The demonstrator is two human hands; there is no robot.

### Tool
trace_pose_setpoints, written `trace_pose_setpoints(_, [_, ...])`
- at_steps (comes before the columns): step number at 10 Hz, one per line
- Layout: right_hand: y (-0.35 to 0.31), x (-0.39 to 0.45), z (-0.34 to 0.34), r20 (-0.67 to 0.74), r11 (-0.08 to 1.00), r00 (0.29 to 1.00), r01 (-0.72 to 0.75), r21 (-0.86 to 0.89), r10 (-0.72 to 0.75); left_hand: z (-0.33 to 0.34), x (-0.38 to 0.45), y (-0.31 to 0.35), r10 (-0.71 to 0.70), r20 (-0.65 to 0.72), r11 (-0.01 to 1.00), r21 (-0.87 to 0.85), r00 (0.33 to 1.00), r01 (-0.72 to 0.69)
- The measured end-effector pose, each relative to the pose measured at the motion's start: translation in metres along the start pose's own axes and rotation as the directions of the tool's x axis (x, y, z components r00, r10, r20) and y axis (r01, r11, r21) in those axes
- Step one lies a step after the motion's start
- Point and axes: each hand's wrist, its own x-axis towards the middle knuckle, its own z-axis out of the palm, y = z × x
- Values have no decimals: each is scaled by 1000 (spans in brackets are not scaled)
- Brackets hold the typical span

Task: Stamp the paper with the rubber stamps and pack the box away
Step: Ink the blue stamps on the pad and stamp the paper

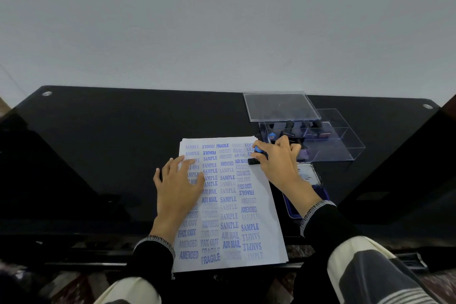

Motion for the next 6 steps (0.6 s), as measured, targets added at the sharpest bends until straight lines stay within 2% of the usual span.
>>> trace_pose_setpoints(3, [-1,1,-3,26,1000,1000,-5,-22,5,1,1,0,-4,8,1000,10,1000,4])
trace_pose_setpoints(6, [0,-6,4,-76,998,997,-2,64,7,1,2,0,-11,5,1000,9,1000,11])
